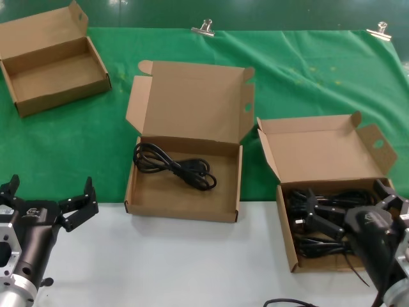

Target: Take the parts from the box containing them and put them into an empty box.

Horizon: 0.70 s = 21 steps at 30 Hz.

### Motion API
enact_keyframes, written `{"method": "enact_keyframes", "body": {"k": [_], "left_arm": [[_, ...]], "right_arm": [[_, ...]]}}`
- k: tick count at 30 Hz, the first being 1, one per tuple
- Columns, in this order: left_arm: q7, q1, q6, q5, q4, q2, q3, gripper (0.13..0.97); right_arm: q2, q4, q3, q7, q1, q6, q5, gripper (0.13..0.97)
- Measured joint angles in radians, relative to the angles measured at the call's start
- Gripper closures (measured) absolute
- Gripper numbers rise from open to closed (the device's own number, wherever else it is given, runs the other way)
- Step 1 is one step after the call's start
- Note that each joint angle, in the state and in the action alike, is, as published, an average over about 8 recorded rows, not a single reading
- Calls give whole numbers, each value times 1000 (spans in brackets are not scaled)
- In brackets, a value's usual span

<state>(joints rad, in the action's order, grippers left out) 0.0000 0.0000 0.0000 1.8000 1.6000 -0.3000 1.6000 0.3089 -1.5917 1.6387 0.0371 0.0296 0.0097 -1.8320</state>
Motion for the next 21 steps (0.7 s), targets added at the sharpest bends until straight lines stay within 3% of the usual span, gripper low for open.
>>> {"method": "enact_keyframes", "body": {"k": [21], "left_arm": [[0,0,0,0,0,0,0,132]], "right_arm": [[0,0,0,0,0,0,0,129]]}}
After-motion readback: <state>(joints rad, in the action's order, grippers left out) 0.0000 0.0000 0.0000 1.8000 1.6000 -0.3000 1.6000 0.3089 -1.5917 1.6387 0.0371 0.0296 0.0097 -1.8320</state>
